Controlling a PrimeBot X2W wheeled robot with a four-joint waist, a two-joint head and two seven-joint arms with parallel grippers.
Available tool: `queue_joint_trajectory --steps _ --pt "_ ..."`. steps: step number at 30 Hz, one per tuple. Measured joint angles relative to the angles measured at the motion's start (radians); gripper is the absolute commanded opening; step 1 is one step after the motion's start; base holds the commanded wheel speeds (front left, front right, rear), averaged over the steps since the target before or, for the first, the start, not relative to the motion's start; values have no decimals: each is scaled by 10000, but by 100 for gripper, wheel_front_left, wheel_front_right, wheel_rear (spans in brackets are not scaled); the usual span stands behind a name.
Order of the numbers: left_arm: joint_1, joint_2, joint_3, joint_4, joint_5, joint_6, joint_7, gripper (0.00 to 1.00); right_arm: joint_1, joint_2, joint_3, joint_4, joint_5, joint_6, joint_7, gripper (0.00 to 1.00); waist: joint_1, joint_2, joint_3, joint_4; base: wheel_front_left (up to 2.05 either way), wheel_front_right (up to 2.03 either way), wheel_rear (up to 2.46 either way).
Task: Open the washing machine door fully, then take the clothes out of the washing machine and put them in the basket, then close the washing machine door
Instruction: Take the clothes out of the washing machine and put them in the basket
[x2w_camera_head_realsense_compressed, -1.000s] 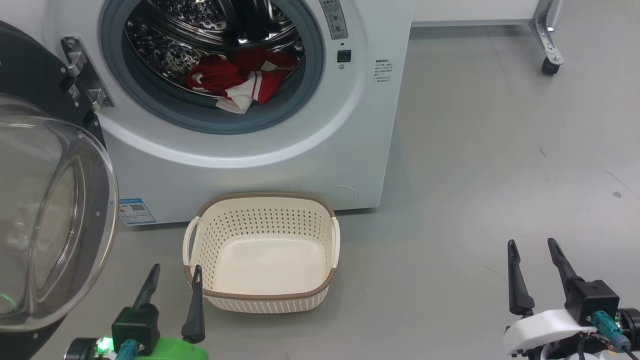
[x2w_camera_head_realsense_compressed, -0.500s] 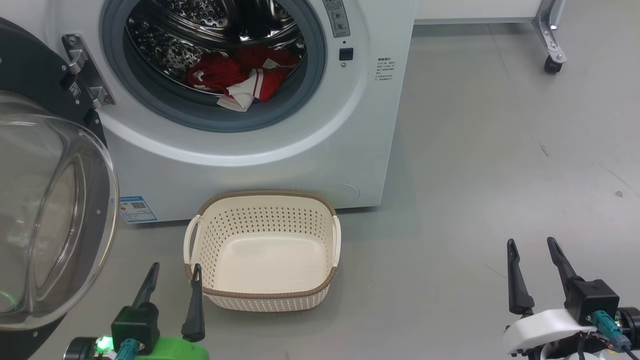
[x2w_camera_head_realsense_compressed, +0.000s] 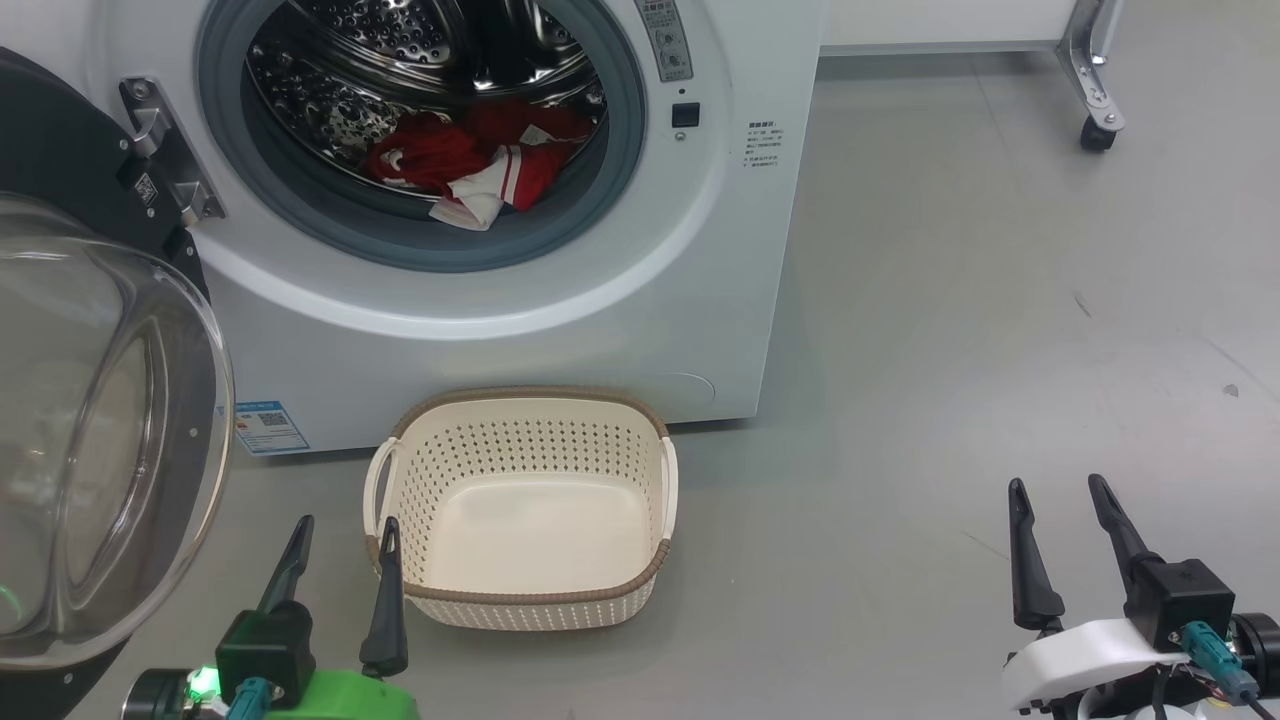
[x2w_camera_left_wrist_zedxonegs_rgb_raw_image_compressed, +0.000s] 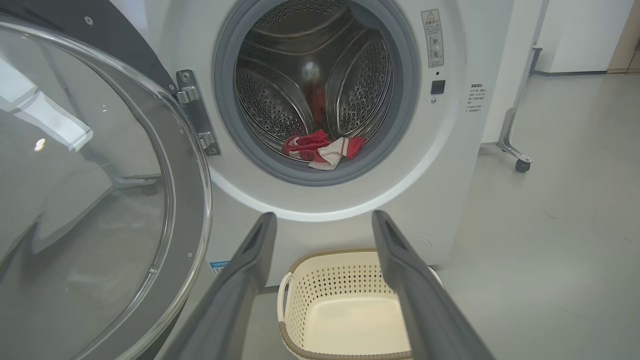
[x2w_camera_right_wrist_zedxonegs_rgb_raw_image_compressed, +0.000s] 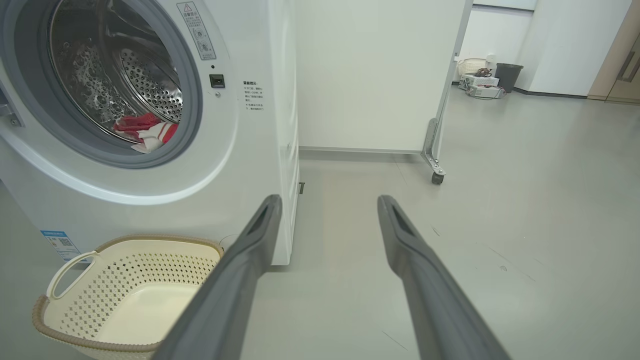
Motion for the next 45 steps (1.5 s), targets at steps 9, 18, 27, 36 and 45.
queue_joint_trajectory --steps 9,18,27,36,45 --pt "1 0 -2 -2 -2 15 0 100 9 0 0 0 0 0 -15 100 0 -1 -31 -14 52 -52 0" --pt "3 -2 -19 -8 0 46 2 100 13 4 0 0 2 2 -15 100 0 0 7 -15 89 -89 0" --pt "3 -2 0 -40 61 84 2 100 14 23 0 -6 2 8 -17 100 0 0 87 -10 108 -108 0" --pt "3 -4 0 -38 61 86 4 100 14 27 0 -8 2 10 -27 100 -1 0 155 0 76 -76 0" --pt "2 -6 -4 -38 61 119 4 100 12 31 -2 -8 2 10 -27 100 0 0 191 11 40 -40 0"
